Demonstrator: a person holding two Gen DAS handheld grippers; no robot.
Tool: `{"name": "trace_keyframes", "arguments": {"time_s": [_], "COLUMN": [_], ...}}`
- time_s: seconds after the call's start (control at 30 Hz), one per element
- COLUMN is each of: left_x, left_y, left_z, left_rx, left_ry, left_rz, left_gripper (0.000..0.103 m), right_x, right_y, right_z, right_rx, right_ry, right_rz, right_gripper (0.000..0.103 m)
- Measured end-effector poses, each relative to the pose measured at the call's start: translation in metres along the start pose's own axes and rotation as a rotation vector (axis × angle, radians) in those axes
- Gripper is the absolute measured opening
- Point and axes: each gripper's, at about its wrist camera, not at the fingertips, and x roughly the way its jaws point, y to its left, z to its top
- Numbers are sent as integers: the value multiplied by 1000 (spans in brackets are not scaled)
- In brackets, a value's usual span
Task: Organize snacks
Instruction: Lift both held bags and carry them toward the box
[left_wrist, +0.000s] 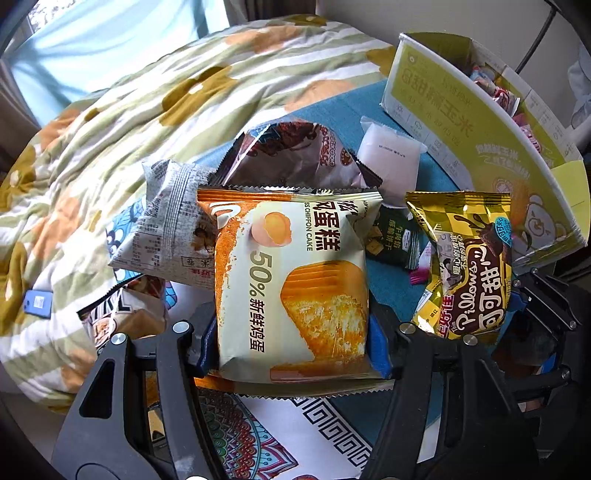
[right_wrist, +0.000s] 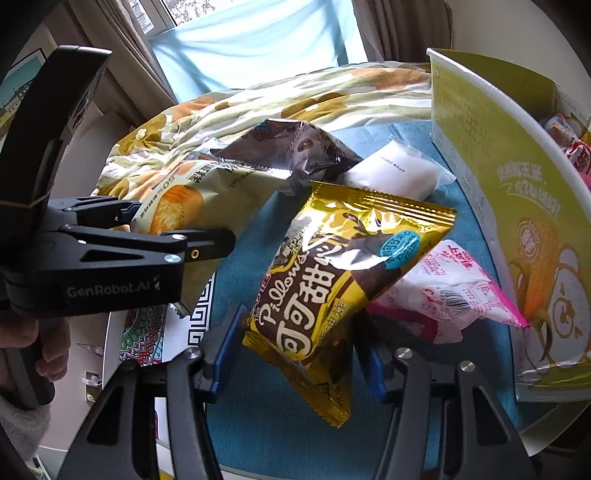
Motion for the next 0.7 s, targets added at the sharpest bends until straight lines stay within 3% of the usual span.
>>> {"name": "trace_keyframes", "arguments": {"time_s": [0.43,0.7], "left_x": [-94,-125], "left_y": [-25,-91], "left_z": [49,78], "left_rx": [-47,-129], "left_ry": [-163,-227], "left_rz": [68,82], "left_gripper": [59,59], "right_x": [-105,-173], "right_y": [-8,-56], "right_z": [43,70], "right_rx": [-101,-206], "right_ry": [-165,-235], "right_rz": [-1,29], "right_gripper": [53,53]}}
